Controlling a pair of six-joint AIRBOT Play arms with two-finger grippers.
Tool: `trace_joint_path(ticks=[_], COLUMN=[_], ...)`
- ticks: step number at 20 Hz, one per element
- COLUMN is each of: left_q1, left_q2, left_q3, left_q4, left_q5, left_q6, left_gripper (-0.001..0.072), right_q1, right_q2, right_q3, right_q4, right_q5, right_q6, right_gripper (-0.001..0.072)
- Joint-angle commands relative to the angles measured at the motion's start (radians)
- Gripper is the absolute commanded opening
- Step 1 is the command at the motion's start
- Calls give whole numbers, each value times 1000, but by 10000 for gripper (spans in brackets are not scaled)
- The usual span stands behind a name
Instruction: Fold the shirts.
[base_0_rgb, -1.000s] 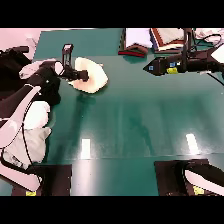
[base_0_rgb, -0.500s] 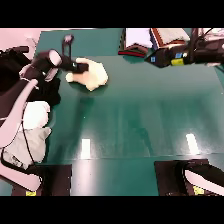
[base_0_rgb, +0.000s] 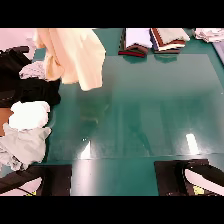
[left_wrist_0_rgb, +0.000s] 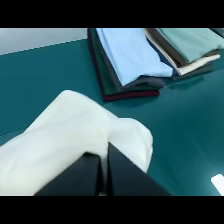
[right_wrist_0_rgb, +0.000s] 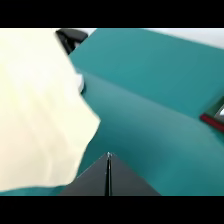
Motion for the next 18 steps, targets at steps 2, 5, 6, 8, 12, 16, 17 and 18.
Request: trace_joint_path(ticks=[2, 5, 6, 8, 12, 16, 17, 18], left_q1=[-191, -373, -418, -450, -319, -134, -119, -118], left_q2=[40, -14, -37, -72, -79, -91, -94, -104], left_q3=[-24, -98, -120, -139, -143, -360, -447, -540], left_q4=[2, 2, 1, 14, 218, 84, 35, -3], left_q5=[-106, -101, -98, -80, -104, -118, -96, -69], left_q6=[7, 47, 70, 68, -84, -129, -128, -118], left_gripper=[26, 29, 112, 683, 679, 679, 680, 679], right_q1=[-39, -39, -39, -39, -39, -39, -39, -39], right_q2=[0, 0, 0, 0, 0, 0, 0, 0], right_q3=[73, 73, 73, 73, 73, 73, 73, 73], right_q4=[-8, -7, -7, -7, -7, -7, -7, -7], right_q5=[45, 76, 85, 103, 132, 150, 149, 149], right_q6=[14, 21, 23, 24, 24, 24, 24, 24], right_gripper=[17, 17, 17, 17, 17, 17, 17, 17])
